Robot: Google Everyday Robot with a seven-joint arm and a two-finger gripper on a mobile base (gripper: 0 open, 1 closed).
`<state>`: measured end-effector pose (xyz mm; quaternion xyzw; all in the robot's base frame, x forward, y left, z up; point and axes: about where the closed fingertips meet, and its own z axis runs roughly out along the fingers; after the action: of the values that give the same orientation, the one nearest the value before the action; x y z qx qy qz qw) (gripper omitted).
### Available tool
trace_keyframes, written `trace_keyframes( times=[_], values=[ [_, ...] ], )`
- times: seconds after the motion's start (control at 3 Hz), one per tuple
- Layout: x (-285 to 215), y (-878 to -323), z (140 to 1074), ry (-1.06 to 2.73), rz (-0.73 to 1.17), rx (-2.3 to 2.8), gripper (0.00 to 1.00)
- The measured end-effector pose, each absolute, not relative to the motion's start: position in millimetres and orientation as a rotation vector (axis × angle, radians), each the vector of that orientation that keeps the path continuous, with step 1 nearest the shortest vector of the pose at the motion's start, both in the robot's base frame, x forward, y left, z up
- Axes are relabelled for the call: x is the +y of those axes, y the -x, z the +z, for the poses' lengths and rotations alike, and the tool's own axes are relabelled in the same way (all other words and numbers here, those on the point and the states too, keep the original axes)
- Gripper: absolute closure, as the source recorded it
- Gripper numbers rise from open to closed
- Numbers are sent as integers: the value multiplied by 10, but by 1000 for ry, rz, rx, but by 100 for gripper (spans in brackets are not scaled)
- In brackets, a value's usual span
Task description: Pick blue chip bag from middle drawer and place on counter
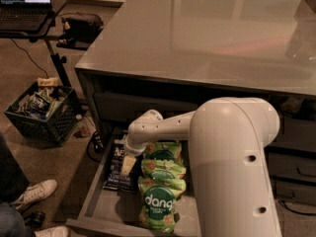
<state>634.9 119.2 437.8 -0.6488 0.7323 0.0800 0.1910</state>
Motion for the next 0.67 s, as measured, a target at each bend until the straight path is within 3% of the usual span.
trace_keyframes(
  times=[0.67],
  values=[
    [1178, -6572, 4121, 1835, 237, 2101, 0]
  ],
)
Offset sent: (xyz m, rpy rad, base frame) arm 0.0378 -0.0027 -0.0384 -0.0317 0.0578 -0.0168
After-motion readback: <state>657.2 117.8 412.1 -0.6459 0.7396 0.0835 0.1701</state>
